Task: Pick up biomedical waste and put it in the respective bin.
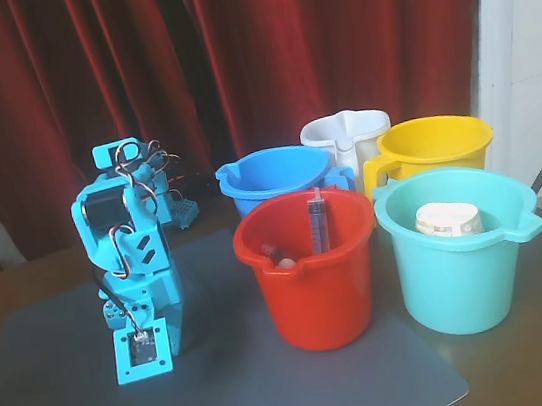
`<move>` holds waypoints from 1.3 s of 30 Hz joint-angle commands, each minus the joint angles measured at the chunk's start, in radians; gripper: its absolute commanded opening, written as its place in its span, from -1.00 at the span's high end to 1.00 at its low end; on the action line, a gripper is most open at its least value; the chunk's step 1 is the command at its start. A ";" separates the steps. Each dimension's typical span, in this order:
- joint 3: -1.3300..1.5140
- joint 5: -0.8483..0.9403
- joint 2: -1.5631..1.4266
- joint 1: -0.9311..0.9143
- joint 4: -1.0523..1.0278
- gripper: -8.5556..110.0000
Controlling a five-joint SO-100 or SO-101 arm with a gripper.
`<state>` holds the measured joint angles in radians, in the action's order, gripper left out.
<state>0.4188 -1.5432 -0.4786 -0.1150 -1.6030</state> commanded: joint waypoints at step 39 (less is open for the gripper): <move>-0.130 0.002 0.117 -0.008 -0.261 0.86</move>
<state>0.2945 -1.5447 -0.3590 -0.1273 -1.6030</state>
